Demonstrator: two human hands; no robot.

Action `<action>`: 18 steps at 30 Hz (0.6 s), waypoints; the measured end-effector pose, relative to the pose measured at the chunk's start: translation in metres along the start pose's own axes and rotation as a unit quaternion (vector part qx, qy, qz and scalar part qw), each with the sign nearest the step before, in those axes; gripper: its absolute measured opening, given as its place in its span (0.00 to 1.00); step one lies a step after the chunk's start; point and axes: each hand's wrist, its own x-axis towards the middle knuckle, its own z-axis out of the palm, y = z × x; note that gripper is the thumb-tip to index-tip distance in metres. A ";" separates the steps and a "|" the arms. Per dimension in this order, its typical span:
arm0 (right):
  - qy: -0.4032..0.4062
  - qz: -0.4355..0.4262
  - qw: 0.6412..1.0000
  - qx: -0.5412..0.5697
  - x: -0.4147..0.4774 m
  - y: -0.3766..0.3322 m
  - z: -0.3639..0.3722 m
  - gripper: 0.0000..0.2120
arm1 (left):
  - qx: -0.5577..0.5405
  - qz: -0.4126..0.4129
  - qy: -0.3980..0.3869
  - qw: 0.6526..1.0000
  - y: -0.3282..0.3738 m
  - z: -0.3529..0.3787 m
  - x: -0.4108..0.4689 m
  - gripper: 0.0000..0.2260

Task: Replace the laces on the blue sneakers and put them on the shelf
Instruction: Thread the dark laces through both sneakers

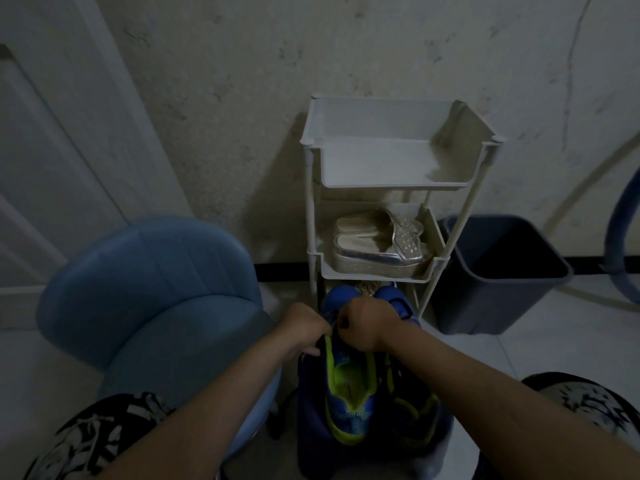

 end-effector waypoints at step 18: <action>0.006 -0.005 0.997 0.076 0.004 0.006 -0.006 0.14 | 0.046 0.069 0.114 0.990 0.012 -0.027 0.019 0.07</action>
